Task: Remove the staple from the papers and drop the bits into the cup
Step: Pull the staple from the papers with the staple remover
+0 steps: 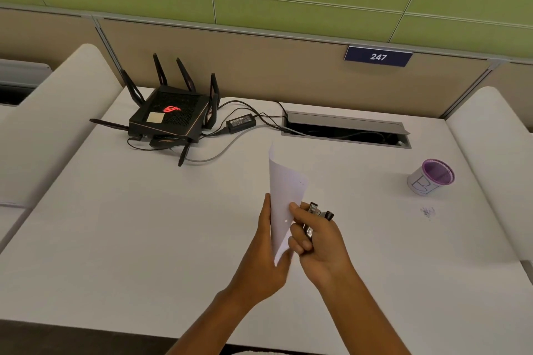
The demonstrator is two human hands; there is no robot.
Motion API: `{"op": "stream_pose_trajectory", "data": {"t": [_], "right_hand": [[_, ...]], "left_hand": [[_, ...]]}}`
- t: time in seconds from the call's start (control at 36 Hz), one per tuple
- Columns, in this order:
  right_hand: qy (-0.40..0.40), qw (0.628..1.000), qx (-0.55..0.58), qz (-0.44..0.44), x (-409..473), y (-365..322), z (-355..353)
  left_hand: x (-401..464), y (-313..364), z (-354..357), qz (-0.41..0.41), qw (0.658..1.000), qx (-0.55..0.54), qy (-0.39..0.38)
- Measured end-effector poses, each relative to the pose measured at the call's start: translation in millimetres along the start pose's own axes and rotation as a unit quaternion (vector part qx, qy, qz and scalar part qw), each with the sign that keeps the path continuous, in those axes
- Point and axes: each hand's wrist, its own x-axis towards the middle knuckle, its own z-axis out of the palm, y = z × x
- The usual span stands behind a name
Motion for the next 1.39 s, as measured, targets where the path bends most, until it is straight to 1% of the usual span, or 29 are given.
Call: {"op": "stream_pose_trajectory", "data": {"t": [0.14, 0.25, 0.31, 0.36, 0.47, 0.53, 0.58, 0.72, 0.81, 0.97, 1.19, 1.39], "right_hand": [[-0.019, 1.0, -0.005, 0.0, -4.0, 3.1, 3.0], [-0.055, 0.995, -0.085, 0.001, -4.7, -1.6, -4.0], [-0.025, 0.993, -0.111, -0.012, 0.2, -0.9, -14.4], [0.036, 0.988, -0.148, -0.028, 8.5, 2.0, -29.3], [0.159, 0.955, -0.24, -0.066, 24.7, 8.7, -60.3], [0.187, 0.943, -0.261, -0.084, 30.3, 12.9, -72.3], [0.186, 0.939, -0.277, -0.084, 33.4, 16.5, -81.8], [0.15, 0.948, -0.277, -0.039, 40.3, 23.2, -99.9], [0.134, 0.947, -0.29, -0.043, 43.4, 29.6, -103.2], [0.148, 0.951, -0.266, -0.057, 56.0, 36.5, -101.6], [0.174, 0.956, -0.229, -0.052, 91.2, 37.5, -88.5], [0.192, 0.955, -0.22, -0.052, 137.8, 31.3, -72.2]], "left_hand": [[0.5, 2.1, -1.0, -0.041, 0.996, -0.035, 0.07], [0.5, -9.3, -8.4, -0.095, 0.989, 0.007, 0.114], [0.4, -14.0, -11.7, -0.12, 0.984, 0.008, 0.128], [0.0, -15.7, -15.2, -0.138, 0.981, -0.016, 0.138], [-0.4, -15.9, -23.1, -0.162, 0.973, -0.074, 0.148], [0.3, -16.6, -26.4, -0.168, 0.971, -0.089, 0.143], [2.3, -18.8, -29.7, -0.174, 0.97, -0.098, 0.139], [10.4, -27.3, -34.8, -0.194, 0.963, -0.132, 0.134], [17.8, -32.8, -38.2, -0.211, 0.956, -0.156, 0.133], [40.7, -47.2, -47.6, -0.237, 0.94, -0.208, 0.13], [88.2, -68.5, -66.7, -0.252, 0.943, -0.168, 0.135], [124.7, -85.0, -78.7, -0.239, 0.959, -0.098, 0.116]]}}
